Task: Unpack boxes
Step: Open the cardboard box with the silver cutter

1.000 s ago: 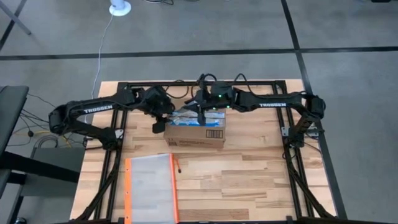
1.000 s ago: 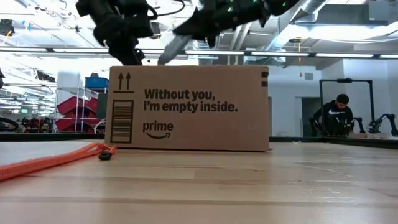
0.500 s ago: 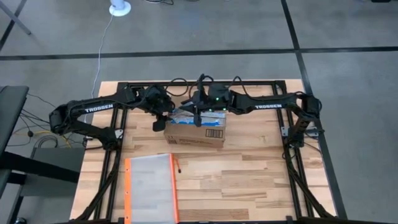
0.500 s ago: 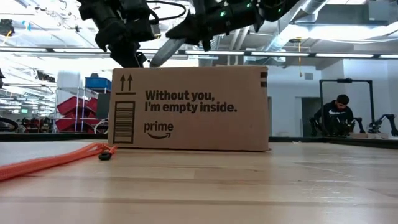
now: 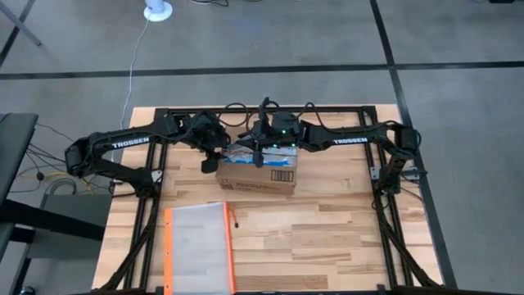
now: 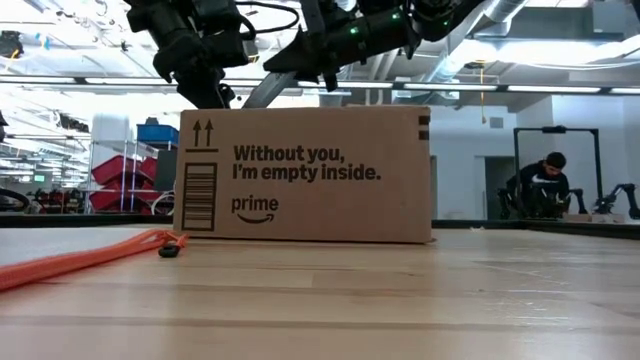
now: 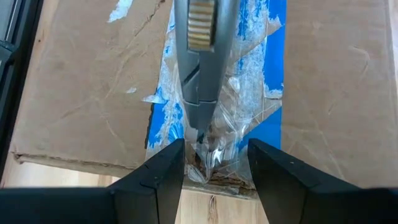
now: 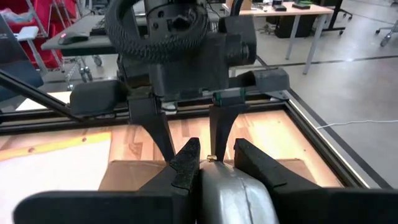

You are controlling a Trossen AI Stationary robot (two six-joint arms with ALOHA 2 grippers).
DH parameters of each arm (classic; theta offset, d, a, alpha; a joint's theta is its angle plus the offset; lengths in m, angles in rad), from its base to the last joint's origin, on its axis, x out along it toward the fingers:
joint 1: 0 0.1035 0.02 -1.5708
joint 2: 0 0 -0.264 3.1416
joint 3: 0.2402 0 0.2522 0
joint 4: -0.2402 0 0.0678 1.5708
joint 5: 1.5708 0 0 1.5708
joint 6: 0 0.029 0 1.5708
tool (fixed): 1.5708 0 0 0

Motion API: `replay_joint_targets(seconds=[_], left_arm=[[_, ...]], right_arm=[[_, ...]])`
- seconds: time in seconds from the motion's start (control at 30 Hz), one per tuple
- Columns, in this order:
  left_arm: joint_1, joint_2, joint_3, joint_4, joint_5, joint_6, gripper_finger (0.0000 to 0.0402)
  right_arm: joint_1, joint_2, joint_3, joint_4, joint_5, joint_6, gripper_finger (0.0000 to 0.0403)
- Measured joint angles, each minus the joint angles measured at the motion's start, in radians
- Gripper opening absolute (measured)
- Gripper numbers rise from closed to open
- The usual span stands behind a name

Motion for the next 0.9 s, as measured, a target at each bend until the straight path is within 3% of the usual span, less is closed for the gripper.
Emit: replay_joint_targets(seconds=[0.9], left_arm=[[0.0, 0.0, 0.0, -0.003, 0.0, -0.008, 0.0162]], right_arm=[[-0.007, -0.002, -0.004, -0.061, 0.02, -0.061, 0.0061]])
